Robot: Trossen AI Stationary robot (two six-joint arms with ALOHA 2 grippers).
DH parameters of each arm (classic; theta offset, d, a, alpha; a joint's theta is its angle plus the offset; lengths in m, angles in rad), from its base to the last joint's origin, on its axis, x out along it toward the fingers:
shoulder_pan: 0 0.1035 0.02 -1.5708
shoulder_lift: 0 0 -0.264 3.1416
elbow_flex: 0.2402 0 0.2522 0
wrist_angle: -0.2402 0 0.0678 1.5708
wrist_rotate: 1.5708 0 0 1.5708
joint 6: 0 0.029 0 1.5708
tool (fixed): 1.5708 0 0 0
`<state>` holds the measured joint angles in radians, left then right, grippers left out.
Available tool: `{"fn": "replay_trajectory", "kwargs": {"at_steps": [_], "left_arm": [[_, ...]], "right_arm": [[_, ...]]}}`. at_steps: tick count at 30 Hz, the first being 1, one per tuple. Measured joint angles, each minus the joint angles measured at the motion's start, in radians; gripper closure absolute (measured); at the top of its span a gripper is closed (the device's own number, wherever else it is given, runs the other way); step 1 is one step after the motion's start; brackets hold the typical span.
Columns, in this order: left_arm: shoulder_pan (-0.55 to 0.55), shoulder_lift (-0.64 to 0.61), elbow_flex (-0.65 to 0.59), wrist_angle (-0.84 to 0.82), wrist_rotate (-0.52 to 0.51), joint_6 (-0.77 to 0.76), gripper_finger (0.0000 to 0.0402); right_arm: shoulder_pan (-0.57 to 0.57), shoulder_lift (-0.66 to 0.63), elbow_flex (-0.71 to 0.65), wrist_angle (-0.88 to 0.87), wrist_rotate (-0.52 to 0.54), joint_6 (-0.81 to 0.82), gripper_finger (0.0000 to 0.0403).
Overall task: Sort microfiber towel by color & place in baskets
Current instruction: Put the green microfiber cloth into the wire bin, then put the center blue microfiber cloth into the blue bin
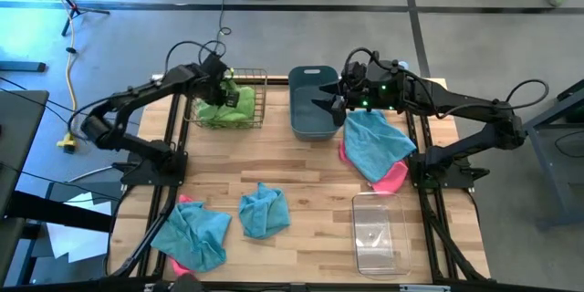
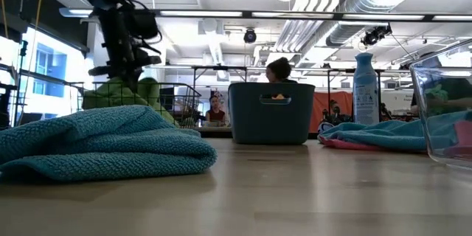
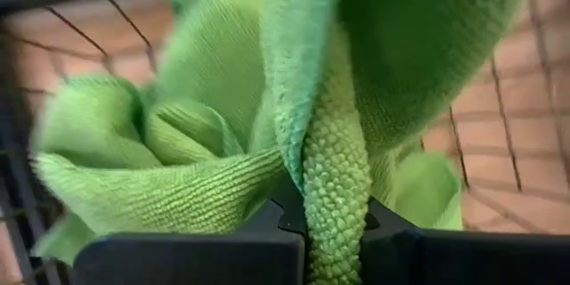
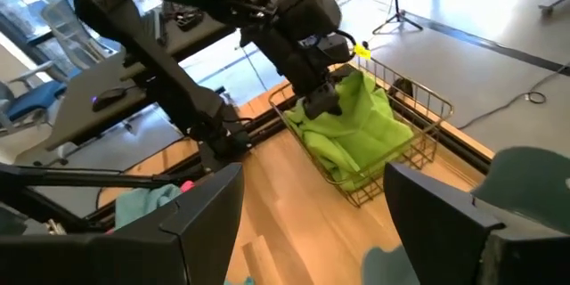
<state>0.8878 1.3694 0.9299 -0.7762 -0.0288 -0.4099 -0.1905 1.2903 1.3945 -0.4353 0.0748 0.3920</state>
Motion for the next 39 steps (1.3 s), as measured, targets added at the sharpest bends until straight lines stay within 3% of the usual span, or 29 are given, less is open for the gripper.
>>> {"fn": "replay_trajectory", "kwargs": {"at_steps": [5,10,19,28,33,39], "left_arm": [[0.025,0.129,0.041,-0.065,0.096,0.049,0.04],[0.023,0.196,0.059,-0.066,0.081,0.068,0.0378],[0.024,0.201,0.156,-0.072,0.053,0.114,0.0266],[0.03,0.201,0.278,-0.185,0.05,0.182,0.0141],[0.045,0.201,0.349,-0.242,0.047,0.196,0.0107],[0.047,0.184,0.426,-0.326,0.05,0.231,0.0101]], "right_arm": [[0.0,0.0,0.0,-0.022,0.038,0.0,0.0137],[0.0,0.0,0.0,-0.054,0.045,0.003,0.0137],[0.0,0.0,0.0,-0.073,0.045,0.037,0.0137],[0.0,0.0,0.0,-0.071,0.045,0.037,0.0137],[0.0,0.0,0.0,-0.071,0.064,0.037,0.0137],[0.0,0.0,0.0,-0.07,0.065,0.037,0.0137]]}}
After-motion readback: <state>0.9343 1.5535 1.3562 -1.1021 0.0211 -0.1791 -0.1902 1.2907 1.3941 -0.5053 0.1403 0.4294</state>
